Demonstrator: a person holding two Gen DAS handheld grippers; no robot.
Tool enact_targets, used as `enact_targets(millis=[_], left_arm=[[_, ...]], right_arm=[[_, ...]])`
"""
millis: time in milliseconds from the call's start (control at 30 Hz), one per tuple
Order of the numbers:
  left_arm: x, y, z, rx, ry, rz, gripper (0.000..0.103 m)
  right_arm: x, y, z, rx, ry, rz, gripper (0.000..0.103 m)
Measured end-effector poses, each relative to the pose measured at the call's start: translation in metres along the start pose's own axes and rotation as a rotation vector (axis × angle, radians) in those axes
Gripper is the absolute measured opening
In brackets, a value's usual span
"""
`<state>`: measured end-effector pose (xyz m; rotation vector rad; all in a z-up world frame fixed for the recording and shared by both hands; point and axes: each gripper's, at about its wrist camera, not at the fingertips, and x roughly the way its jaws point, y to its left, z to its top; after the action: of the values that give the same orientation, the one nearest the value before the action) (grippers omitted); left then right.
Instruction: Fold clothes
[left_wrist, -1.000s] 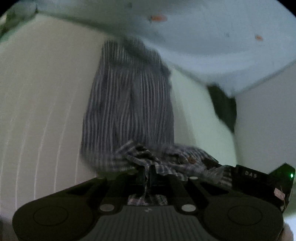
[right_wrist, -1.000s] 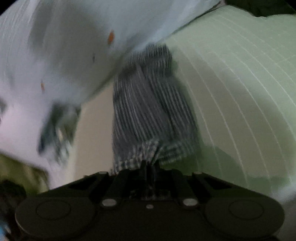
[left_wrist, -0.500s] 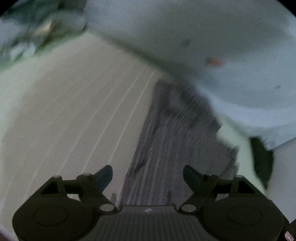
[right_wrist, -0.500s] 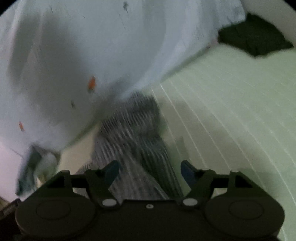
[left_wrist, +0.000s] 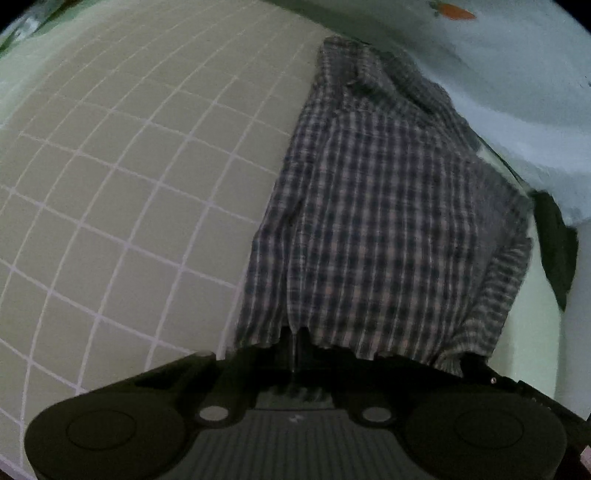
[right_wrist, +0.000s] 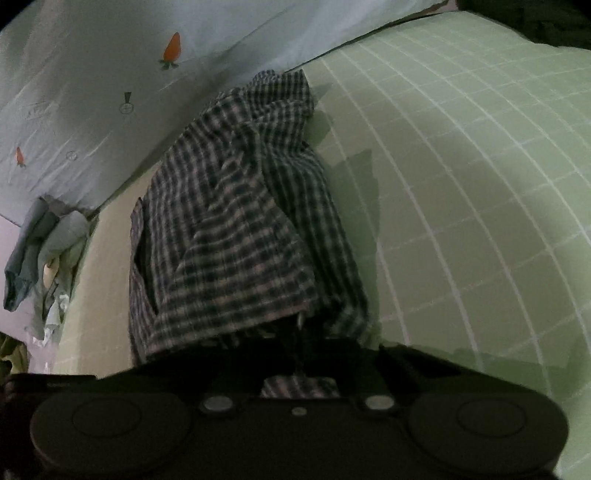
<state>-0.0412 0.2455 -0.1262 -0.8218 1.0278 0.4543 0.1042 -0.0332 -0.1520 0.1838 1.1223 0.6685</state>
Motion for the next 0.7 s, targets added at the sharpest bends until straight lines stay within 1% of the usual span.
enact_targets(millis=[133,233,267,300,400,433,467,533,600,700], left_arm=[[-0.017,0.006,-0.024,0.067,0.045,0.004,0.002],[-0.028,0.014,-0.047,0.100,0.075,0.005,0.002],[-0.030,0.017,-0.053,0.110,0.078,0.009,0.003],[-0.032,0.018,-0.055,0.115,0.077,0.017,0.007],[-0.034,0.017,-0.048,0.111,0.066,0.028,0.008],[-0.037,0.016,-0.046,0.113,0.054,0.029,0.011],[-0.039,0.016,-0.043,0.119,0.039,0.032,0.013],[-0.043,0.014,-0.038,0.130,0.007,0.039,0.023],[-0.047,0.011,-0.035,0.134,-0.012,0.052,0.028],[-0.054,0.007,-0.031,0.141,-0.029,0.057,0.032]], right_arm=[[-0.024,-0.011,-0.025,0.007,0.026,-0.028,0.001],[-0.045,-0.015,-0.049,-0.018,0.044,-0.059,0.002],[-0.049,-0.015,-0.054,-0.024,0.042,-0.065,0.003],[-0.052,-0.014,-0.058,-0.028,0.038,-0.074,0.004],[-0.054,-0.002,-0.059,-0.079,0.006,-0.106,0.022],[-0.054,0.002,-0.059,-0.099,-0.006,-0.116,0.036],[-0.054,0.006,-0.059,-0.119,-0.017,-0.126,0.041],[-0.048,0.020,-0.056,-0.188,-0.035,-0.155,0.041],[-0.041,0.036,-0.052,-0.267,-0.051,-0.188,0.044],[-0.030,0.058,-0.038,-0.338,-0.096,-0.213,0.045]])
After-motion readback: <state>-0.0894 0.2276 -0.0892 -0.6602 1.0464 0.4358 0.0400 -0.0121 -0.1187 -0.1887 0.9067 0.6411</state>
